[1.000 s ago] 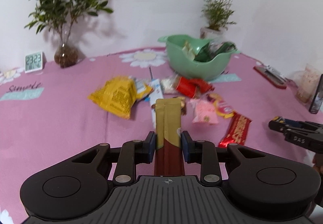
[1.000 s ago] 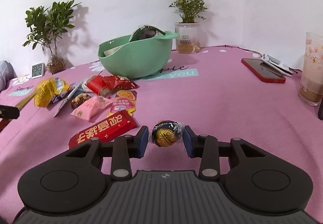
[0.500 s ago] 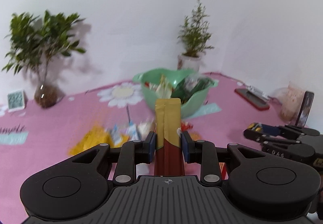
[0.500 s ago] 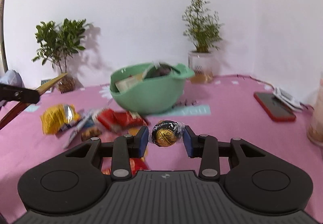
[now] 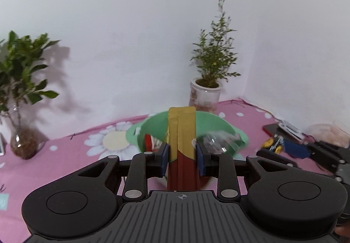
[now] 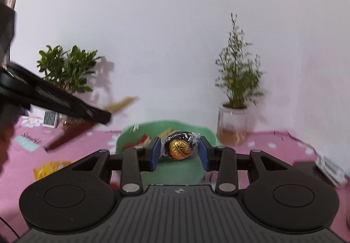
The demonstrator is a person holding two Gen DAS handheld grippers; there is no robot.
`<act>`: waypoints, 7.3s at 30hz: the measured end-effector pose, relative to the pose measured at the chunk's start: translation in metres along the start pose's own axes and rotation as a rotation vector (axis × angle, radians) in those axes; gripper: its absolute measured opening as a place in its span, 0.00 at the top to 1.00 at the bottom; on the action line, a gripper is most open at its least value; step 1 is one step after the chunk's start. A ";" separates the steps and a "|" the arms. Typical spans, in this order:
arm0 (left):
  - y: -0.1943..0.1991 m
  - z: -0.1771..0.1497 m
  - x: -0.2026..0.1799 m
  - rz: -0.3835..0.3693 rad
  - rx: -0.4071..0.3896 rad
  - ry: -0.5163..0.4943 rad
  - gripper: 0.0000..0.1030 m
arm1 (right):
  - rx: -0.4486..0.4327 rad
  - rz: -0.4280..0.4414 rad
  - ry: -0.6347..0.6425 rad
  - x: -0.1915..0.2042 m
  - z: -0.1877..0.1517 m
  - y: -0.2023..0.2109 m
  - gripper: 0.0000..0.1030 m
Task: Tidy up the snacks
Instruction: 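Carry the red-yellow bar and gold chocolate over the green bowl and release, then grasp the pink pastry packet with the left tool while the right tool grasps the red candy bar, then carry the pink packet and red candy bar over the green bowl and release, then grasp the white-blue bar with the left tool while the right tool grasps the pink-yellow packet, then lift the white-blue bar and pink-yellow packet and carry them toward the green bowl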
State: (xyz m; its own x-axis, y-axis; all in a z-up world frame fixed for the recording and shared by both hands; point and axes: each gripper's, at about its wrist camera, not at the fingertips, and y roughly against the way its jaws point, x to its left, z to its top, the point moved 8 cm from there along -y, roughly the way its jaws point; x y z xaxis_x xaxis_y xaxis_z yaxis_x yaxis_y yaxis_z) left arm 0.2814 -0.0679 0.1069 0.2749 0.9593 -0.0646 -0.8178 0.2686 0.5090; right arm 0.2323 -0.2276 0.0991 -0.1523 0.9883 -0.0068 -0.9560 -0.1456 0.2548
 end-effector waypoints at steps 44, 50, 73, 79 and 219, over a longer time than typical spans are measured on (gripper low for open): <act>0.013 -0.146 0.003 0.005 0.212 0.078 0.00 | 0.428 -0.035 0.029 0.073 -0.149 0.034 0.13; -0.003 -0.154 -0.016 -0.024 0.245 0.043 0.00 | 0.429 -0.090 -0.018 0.037 -0.158 0.055 0.14; -0.026 -0.161 -0.026 -0.018 0.274 0.009 0.00 | 0.385 -0.058 0.013 0.036 -0.155 0.045 0.36; -0.029 -0.161 -0.034 0.006 0.268 -0.049 0.00 | 0.372 -0.062 0.007 0.032 -0.153 0.047 0.61; 0.055 -0.202 0.028 0.149 0.219 0.028 0.12 | 0.373 0.082 0.099 0.092 -0.158 0.061 0.68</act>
State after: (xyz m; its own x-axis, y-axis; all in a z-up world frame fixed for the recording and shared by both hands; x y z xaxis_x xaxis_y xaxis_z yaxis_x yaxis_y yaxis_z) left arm 0.1419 -0.0083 -0.0398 0.1430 0.9897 0.0028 -0.7187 0.1019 0.6878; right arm 0.1200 -0.1532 -0.0388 -0.2654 0.9622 -0.0604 -0.7854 -0.1795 0.5924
